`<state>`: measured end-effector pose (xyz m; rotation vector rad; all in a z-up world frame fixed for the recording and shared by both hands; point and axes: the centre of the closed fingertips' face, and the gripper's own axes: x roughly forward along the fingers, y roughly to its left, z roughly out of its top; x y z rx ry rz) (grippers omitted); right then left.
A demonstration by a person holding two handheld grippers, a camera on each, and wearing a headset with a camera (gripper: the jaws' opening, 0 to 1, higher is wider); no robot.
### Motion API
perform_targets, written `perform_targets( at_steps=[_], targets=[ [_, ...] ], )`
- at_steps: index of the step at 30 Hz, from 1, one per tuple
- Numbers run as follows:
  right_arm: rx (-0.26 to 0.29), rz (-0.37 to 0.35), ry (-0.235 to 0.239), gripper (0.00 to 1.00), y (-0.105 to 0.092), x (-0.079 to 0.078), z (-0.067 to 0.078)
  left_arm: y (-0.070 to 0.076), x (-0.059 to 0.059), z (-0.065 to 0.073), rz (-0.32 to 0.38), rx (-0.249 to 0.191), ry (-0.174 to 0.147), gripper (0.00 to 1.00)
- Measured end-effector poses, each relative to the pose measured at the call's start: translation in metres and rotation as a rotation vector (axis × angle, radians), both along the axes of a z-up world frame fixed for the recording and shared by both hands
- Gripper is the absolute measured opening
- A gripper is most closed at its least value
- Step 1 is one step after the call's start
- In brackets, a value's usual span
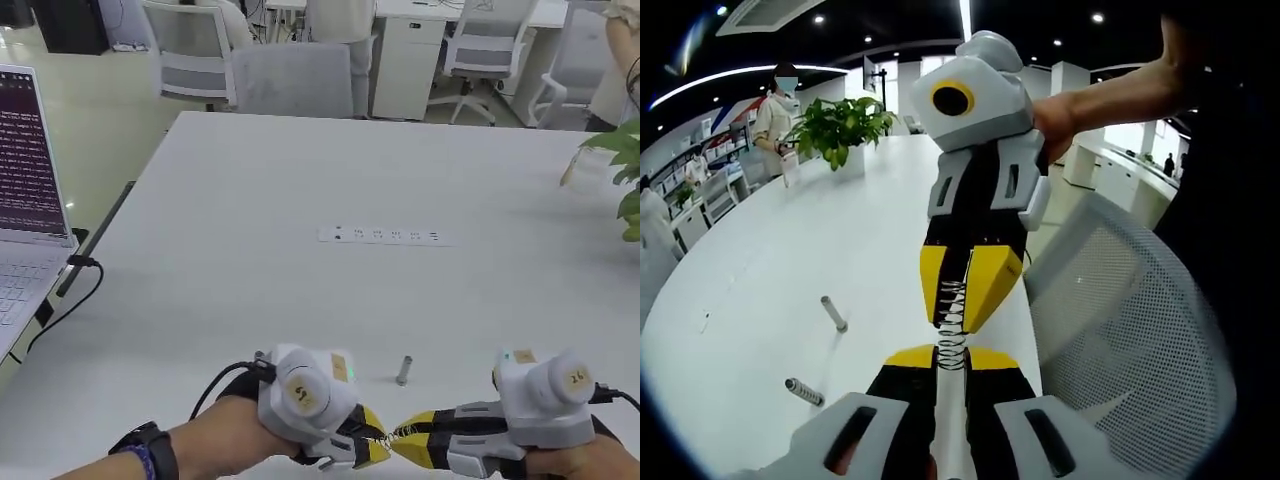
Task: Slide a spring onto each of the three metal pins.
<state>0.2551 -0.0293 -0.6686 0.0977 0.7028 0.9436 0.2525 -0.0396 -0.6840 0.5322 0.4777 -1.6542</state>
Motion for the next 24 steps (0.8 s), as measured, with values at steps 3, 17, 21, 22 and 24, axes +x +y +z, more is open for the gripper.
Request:
perform_targets(
  at_steps=[3, 17, 21, 22, 24],
  targets=[
    [-0.015, 0.011, -0.003, 0.08, 0.000, 0.001, 0.004, -0.001, 0.001, 0.002, 0.008, -0.012, 0.003, 0.02],
    [-0.139, 0.128, -0.071, 0.08, -0.005, 0.012, 0.038, -0.015, 0.009, 0.034, 0.072, -0.136, 0.043, 0.02],
    [-0.184, 0.175, -0.083, 0.08, -0.007, 0.013, 0.043, -0.018, 0.010, 0.040, 0.074, -0.155, 0.044, 0.02],
    [-0.201, 0.193, -0.085, 0.08, -0.007, 0.012, 0.045, -0.019, 0.009, 0.041, 0.072, -0.158, 0.042, 0.02],
    [-0.219, 0.216, -0.089, 0.08, -0.008, 0.011, 0.046, -0.021, 0.009, 0.043, 0.068, -0.163, 0.041, 0.02]
  ],
)
